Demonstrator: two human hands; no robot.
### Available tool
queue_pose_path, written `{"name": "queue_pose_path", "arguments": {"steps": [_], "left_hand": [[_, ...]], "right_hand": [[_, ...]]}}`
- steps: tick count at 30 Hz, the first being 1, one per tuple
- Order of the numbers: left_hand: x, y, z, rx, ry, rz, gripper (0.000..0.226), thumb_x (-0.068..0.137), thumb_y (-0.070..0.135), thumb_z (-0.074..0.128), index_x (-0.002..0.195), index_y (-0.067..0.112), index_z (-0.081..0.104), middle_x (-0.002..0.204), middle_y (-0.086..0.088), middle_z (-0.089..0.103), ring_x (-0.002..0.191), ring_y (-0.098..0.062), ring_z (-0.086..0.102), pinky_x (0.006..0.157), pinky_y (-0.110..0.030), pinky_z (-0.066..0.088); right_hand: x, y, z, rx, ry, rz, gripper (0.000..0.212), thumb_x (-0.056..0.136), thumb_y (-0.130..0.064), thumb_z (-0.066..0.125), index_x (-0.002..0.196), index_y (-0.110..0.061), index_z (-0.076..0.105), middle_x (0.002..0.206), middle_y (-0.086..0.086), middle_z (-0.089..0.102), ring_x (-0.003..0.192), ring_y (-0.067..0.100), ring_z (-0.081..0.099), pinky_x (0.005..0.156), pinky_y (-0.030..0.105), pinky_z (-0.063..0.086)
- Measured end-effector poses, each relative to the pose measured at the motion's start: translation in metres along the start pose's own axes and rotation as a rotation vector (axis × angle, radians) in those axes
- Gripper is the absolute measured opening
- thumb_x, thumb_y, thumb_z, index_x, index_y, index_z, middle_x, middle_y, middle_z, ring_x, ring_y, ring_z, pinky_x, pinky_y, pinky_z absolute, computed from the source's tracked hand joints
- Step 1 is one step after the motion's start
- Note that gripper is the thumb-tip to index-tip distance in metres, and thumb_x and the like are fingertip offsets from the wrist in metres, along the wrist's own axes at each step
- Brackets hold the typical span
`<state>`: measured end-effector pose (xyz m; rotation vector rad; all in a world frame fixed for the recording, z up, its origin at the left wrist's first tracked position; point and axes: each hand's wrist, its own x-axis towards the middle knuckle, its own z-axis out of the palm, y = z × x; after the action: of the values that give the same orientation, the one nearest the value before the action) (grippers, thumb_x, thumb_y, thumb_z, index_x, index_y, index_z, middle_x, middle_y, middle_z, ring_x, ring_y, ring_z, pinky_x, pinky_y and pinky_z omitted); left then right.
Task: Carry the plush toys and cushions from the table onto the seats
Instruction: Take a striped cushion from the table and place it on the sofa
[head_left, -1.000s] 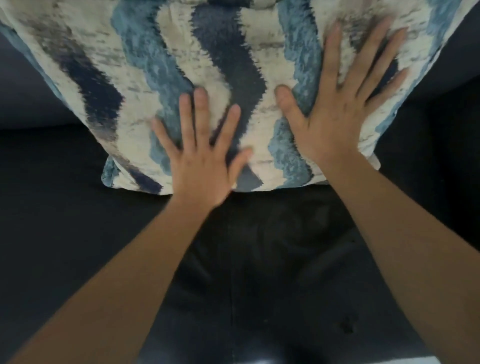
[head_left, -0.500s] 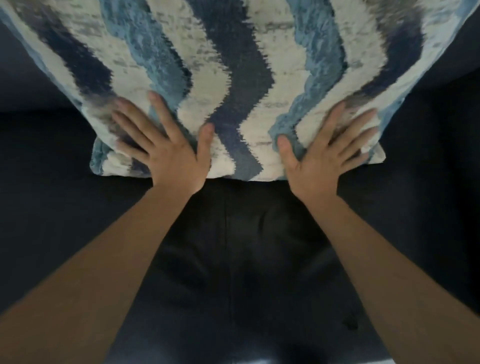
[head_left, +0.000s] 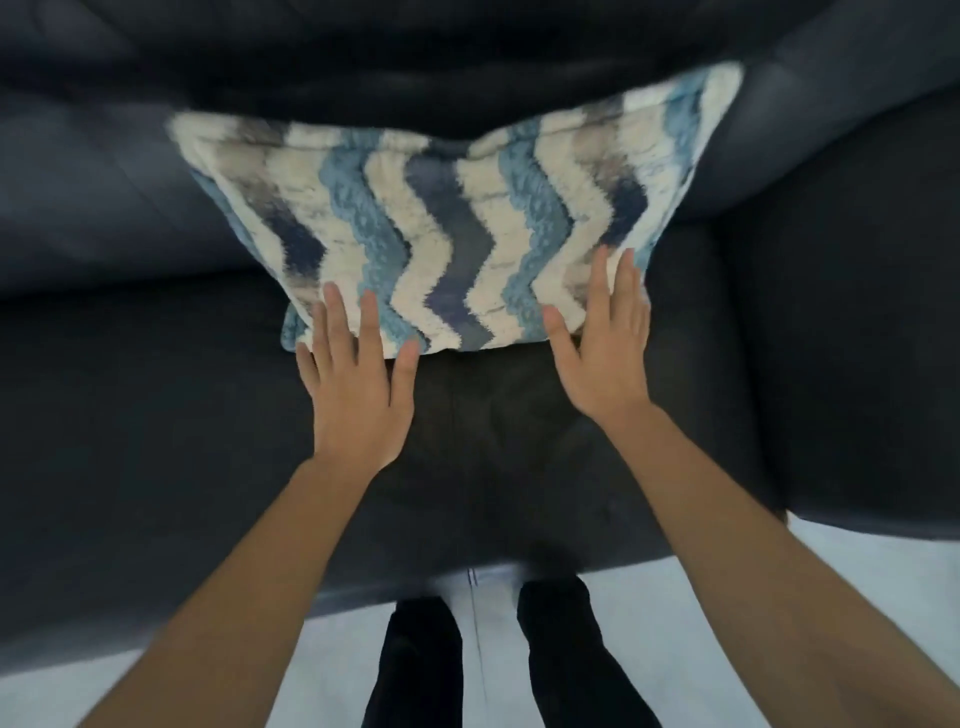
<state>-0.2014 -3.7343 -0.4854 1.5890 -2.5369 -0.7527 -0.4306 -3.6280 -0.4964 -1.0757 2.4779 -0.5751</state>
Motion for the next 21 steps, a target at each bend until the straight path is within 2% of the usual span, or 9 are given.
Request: {"name": "queue_pose_path", "arguments": {"steps": [4, 6, 8, 10, 11, 13, 15, 18, 21], "left_hand": [[-0.069, 0.051, -0.096, -0.109, -0.049, -0.02, 0.071, 0.104, 0.057, 0.019, 0.161, 0.015, 0.024, 0.171, -0.012, 0.013, 0.157, -0.032, 0.013, 0.122, -0.061, 0.019], [-0.106, 0.076, -0.144, -0.16, -0.064, -0.028, 0.07, 0.103, 0.058, 0.022, 0.161, 0.018, 0.025, 0.17, -0.009, 0.017, 0.156, -0.03, 0.018, 0.122, -0.057, 0.021], [-0.142, 0.095, -0.2, -0.249, -0.06, -0.057, 0.068, 0.105, 0.058, 0.028, 0.161, 0.02, 0.025, 0.17, -0.004, 0.019, 0.155, -0.024, 0.02, 0.124, -0.046, 0.02], [-0.18, 0.113, -0.25, -0.357, -0.05, -0.089, 0.07, 0.101, 0.055, 0.034, 0.161, 0.022, 0.023, 0.169, 0.001, 0.022, 0.154, -0.015, 0.02, 0.122, -0.031, 0.017], [-0.198, 0.12, -0.273, -0.403, -0.034, -0.103, 0.071, 0.099, 0.053, 0.037, 0.161, 0.022, 0.023, 0.168, 0.002, 0.024, 0.153, -0.012, 0.021, 0.12, -0.027, 0.017], [-0.233, 0.126, -0.31, -0.471, -0.001, -0.14, 0.072, 0.098, 0.05, 0.042, 0.161, 0.022, 0.025, 0.166, 0.004, 0.029, 0.151, -0.011, 0.026, 0.12, -0.03, 0.021], [-0.266, 0.121, -0.335, -0.538, 0.013, -0.187, 0.074, 0.094, 0.052, 0.046, 0.16, 0.025, 0.027, 0.163, 0.005, 0.034, 0.149, -0.012, 0.032, 0.122, -0.038, 0.027], [-0.295, 0.109, -0.353, -0.597, 0.066, -0.212, 0.079, 0.086, 0.054, 0.05, 0.157, 0.025, 0.034, 0.158, 0.003, 0.044, 0.143, -0.015, 0.042, 0.119, -0.044, 0.034], [-0.293, 0.108, -0.352, -0.563, 0.048, -0.212, 0.078, 0.083, 0.05, 0.054, 0.155, 0.024, 0.039, 0.154, -0.006, 0.05, 0.14, -0.022, 0.048, 0.116, -0.048, 0.037]], "right_hand": [[-0.067, -0.051, -0.098, 0.075, -0.053, 0.03, 0.074, 0.106, -0.052, 0.04, 0.164, -0.017, 0.01, 0.172, 0.011, 0.001, 0.159, 0.029, 0.003, 0.128, 0.049, 0.012], [-0.1, -0.073, -0.152, 0.136, -0.072, 0.032, 0.074, 0.104, -0.055, 0.037, 0.164, -0.019, 0.012, 0.173, 0.007, 0.004, 0.159, 0.023, 0.004, 0.128, 0.041, 0.011], [-0.134, -0.102, -0.206, 0.205, -0.076, 0.049, 0.074, 0.101, -0.059, 0.032, 0.163, -0.023, 0.015, 0.173, 0.0, 0.007, 0.159, 0.015, 0.006, 0.126, 0.033, 0.011], [-0.171, -0.124, -0.256, 0.263, -0.06, 0.07, 0.073, 0.099, -0.061, 0.031, 0.163, -0.027, 0.02, 0.171, -0.007, 0.014, 0.157, 0.009, 0.011, 0.127, 0.032, 0.014], [-0.189, -0.133, -0.277, 0.284, -0.044, 0.072, 0.07, 0.1, -0.06, 0.032, 0.162, -0.028, 0.023, 0.17, -0.009, 0.019, 0.156, 0.006, 0.014, 0.127, 0.032, 0.017], [-0.228, -0.145, -0.312, 0.316, -0.005, 0.082, 0.065, 0.101, -0.057, 0.036, 0.16, -0.03, 0.028, 0.166, -0.011, 0.028, 0.153, 0.004, 0.022, 0.124, 0.028, 0.02], [-0.269, -0.15, -0.339, 0.38, 0.051, 0.126, 0.064, 0.098, -0.057, 0.039, 0.157, -0.033, 0.032, 0.161, -0.016, 0.036, 0.149, 0.003, 0.031, 0.122, 0.027, 0.025], [-0.326, -0.149, -0.367, 0.478, 0.147, 0.237, 0.058, 0.095, -0.058, 0.043, 0.151, -0.046, 0.034, 0.149, -0.03, 0.04, 0.14, 0.004, 0.043, 0.113, 0.028, 0.035], [-0.37, -0.14, -0.377, 0.492, 0.257, 0.418, 0.064, 0.091, -0.062, 0.04, 0.152, -0.044, 0.035, 0.153, -0.017, 0.044, 0.132, 0.009, 0.047, 0.108, 0.029, 0.035]]}}
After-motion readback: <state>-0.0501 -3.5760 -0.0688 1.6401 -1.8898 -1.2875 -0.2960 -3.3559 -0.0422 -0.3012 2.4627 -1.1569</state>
